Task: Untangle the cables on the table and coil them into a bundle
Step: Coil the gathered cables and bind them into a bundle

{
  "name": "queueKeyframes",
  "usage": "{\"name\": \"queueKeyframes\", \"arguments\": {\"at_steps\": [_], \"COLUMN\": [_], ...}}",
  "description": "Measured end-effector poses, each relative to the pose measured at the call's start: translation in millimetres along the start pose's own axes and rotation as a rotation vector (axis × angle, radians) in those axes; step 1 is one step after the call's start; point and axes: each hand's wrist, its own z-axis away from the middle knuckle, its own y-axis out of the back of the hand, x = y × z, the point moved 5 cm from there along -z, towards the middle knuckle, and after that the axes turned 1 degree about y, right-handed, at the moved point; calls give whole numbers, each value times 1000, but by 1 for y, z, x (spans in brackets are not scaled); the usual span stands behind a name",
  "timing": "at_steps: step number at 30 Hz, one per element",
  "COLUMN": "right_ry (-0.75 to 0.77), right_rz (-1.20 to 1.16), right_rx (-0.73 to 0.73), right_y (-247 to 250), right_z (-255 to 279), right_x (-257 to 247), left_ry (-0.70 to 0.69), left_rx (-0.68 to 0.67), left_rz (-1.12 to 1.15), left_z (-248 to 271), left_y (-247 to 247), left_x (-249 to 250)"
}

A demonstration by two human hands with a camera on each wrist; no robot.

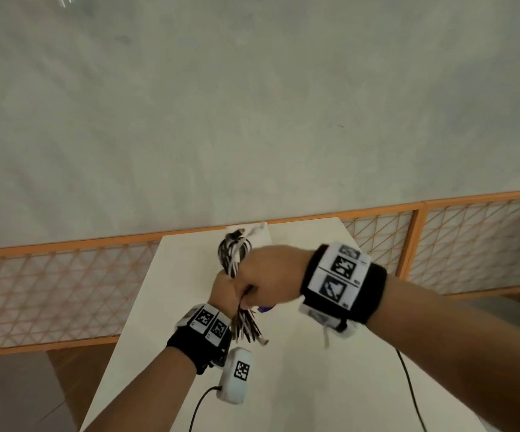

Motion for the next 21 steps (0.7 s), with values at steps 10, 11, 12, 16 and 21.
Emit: {"name": "queueKeyframes", "arguments": {"at_steps": [10,11,12,16,21], "right_ry": [-175,-201,-221,-374,-424], "right_rz": [-196,-295,-379,-836,-1359], "right_rx": [316,383,464,674,630], "right_y": [32,22,16,-14,-51], "right_z": [-21,-20,-17,-6,-4], "right_x": [88,96,99,90,61], "left_ry": [153,169,175,168,162], "left_rx": [-433,-434,-420,-330,-249], "left_rz": [264,323,354,445,504], "left_z": [48,47,45,40,32], "left_y": [-22,-20,-17,-8,-4], "left_x": [16,20,23,25,22]}}
